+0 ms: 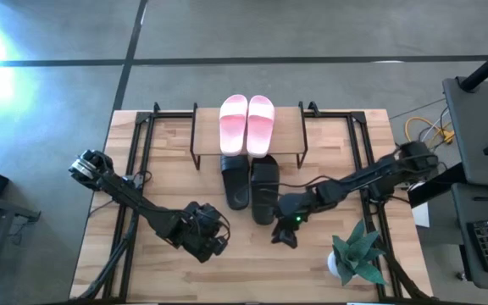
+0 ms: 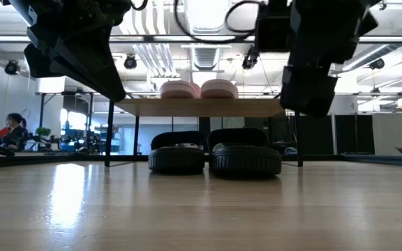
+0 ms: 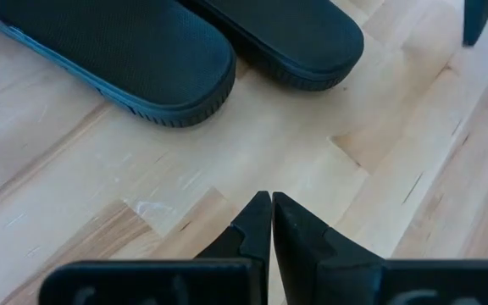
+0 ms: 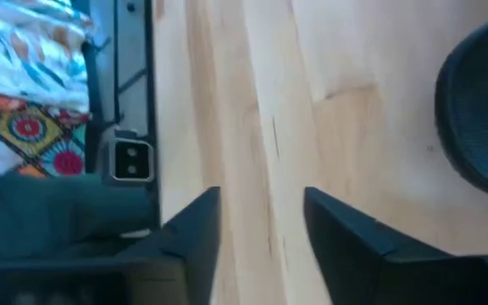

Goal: Pick and place slides into the shelf
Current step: Adjust the slides under the shelf

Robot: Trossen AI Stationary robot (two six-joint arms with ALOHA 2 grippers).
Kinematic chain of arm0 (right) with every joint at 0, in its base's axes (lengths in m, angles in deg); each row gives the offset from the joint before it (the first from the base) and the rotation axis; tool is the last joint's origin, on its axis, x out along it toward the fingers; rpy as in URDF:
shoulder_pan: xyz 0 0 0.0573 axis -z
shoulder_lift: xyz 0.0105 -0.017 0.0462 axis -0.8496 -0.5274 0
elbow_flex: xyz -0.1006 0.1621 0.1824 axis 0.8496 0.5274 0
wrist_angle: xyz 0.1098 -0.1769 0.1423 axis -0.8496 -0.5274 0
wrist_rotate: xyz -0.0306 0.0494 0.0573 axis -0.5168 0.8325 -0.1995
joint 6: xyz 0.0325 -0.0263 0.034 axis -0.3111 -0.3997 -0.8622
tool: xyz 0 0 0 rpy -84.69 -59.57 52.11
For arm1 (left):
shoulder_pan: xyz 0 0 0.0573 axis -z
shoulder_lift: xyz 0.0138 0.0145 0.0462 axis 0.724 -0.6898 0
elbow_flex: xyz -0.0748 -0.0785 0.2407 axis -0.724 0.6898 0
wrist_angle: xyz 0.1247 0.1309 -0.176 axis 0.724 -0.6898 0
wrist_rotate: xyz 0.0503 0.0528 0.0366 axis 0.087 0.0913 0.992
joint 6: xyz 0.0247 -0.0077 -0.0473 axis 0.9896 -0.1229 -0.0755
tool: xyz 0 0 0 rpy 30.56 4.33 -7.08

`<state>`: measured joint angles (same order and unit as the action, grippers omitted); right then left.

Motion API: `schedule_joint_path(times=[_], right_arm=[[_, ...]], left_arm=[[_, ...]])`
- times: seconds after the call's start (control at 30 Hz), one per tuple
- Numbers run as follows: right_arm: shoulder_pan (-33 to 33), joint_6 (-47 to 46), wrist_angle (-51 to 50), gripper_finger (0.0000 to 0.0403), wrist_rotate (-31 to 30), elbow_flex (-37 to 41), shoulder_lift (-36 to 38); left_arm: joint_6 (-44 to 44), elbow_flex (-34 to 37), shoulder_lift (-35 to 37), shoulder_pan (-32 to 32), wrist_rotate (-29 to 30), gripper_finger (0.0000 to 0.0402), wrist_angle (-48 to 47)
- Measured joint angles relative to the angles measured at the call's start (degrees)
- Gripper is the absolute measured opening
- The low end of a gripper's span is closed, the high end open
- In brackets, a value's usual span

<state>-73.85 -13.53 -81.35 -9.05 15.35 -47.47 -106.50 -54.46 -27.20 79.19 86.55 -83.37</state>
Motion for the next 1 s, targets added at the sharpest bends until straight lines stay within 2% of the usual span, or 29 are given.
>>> schedule_joint_path(times=[0.23,0.37,0.57,0.87,1.0], right_arm=[[-0.07,4.72,0.07,0.0022,1.91,-4.76,-4.58],[-0.26,6.08,-0.67,0.0012,-0.24,-6.76,-6.43],[-2.99,11.40,-6.56,0.0009,-13.95,-8.34,-8.85],[-3.78,13.85,-12.89,0.0009,-13.16,-11.16,-13.32],[-2.22,16.54,-14.17,0.0009,-17.10,-13.00,-15.69]], left_arm=[[0.27,0.21,0.00,0.30,-0.03,0.0000,0.09],[0.17,0.22,-0.02,1.35,-0.22,0.0000,0.14],[1.56,0.26,-0.02,3.91,-0.29,0.0000,0.32],[2.86,0.43,-0.02,5.13,-0.16,0.0000,0.08],[7.18,0.50,-0.02,5.13,-0.10,0.0000,0.09]])
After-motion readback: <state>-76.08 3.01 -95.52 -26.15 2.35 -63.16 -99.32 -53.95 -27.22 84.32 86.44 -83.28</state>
